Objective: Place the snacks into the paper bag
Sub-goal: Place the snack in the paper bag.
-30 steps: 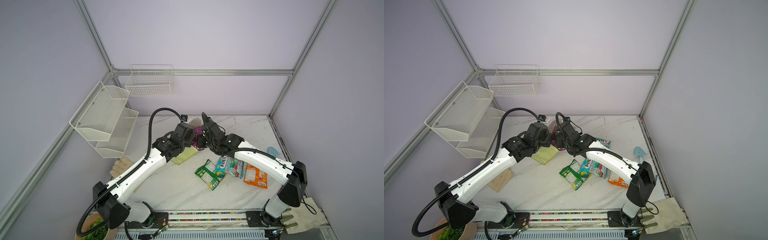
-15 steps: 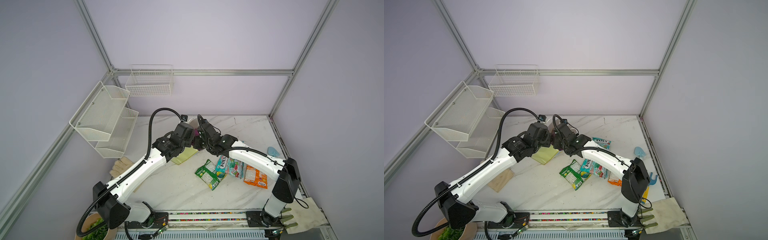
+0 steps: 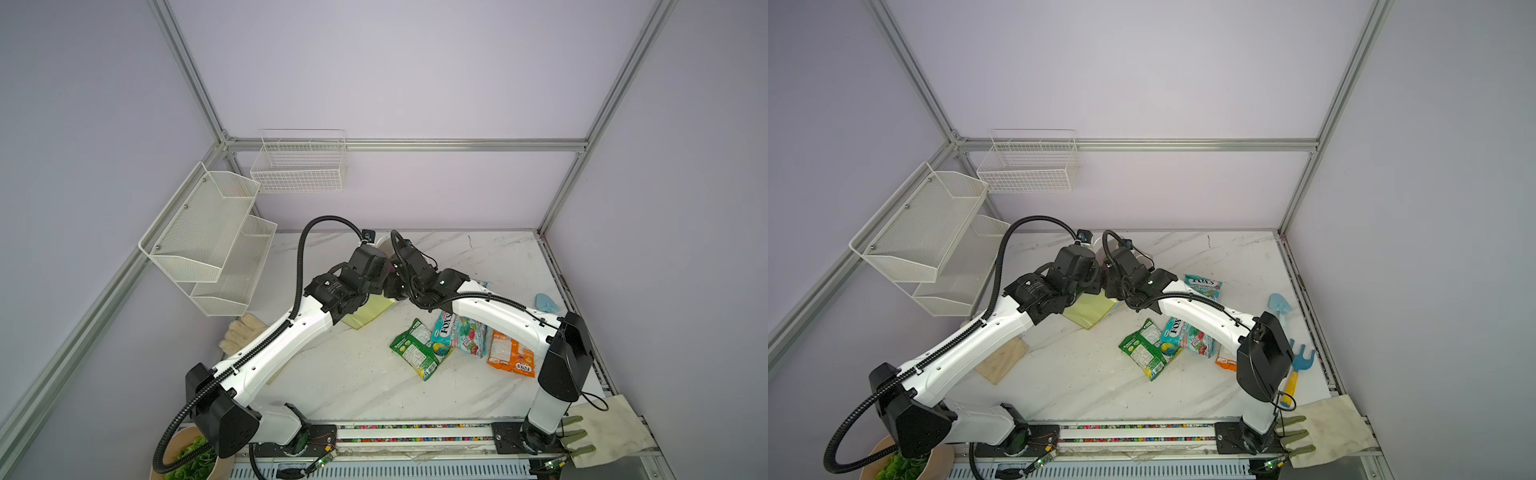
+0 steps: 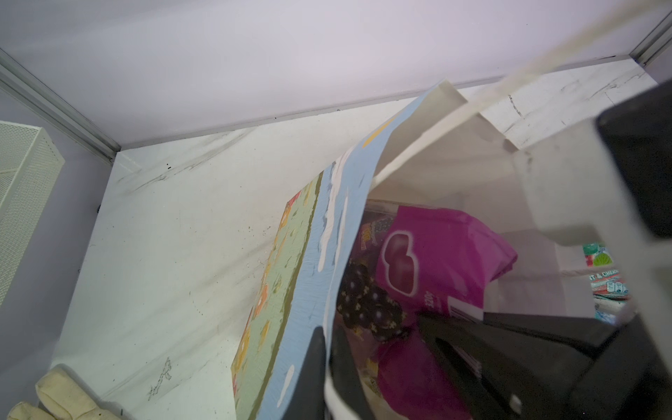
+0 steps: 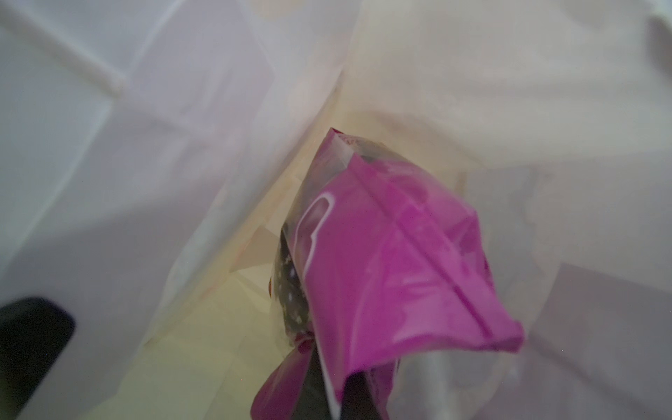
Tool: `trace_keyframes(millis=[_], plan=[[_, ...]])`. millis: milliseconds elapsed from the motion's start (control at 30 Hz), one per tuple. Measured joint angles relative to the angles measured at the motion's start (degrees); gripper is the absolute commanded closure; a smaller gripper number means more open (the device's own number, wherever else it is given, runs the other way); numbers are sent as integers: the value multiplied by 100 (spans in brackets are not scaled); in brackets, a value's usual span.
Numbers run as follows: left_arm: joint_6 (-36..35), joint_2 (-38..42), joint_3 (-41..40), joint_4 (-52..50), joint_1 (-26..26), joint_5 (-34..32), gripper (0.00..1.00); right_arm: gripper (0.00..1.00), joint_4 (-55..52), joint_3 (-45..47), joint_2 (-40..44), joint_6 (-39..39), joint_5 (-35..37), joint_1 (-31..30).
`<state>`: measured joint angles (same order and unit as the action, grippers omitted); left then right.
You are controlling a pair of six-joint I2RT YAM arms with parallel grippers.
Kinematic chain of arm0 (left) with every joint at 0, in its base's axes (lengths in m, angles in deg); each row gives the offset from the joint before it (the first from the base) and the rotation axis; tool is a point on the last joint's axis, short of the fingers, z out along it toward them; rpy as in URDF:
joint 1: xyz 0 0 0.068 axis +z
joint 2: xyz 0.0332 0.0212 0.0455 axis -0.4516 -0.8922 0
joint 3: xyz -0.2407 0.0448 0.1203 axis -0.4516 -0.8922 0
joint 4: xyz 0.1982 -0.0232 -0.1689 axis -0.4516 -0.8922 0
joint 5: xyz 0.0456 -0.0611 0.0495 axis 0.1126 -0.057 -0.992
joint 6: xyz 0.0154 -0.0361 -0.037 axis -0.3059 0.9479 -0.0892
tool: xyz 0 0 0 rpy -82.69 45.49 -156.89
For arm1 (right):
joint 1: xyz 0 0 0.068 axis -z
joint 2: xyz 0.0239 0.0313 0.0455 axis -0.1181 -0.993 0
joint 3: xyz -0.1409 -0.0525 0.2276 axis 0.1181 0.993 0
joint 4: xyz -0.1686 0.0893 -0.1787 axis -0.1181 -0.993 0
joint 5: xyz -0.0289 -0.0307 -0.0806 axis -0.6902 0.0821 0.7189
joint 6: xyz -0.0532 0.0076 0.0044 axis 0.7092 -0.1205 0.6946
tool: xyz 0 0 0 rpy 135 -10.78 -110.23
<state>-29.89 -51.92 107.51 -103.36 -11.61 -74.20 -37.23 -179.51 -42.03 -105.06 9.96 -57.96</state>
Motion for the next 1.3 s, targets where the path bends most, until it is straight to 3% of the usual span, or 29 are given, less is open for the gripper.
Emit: trace_keyframes(millis=[233, 867, 1167, 1300], plan=[[2, 0, 0, 7, 0, 2, 100, 73, 216, -74, 2, -44, 11, 0], [2, 0, -94, -26, -26, 0, 100, 70, 393, -103, 402, -63, 125, 2], [0, -2, -94, -28, -26, 0, 100, 48, 295, 149, 1473, -61, 540, 0], [-2, -4, -94, -28, -26, 0, 100, 43, 201, 367, 1788, -72, 765, 2]])
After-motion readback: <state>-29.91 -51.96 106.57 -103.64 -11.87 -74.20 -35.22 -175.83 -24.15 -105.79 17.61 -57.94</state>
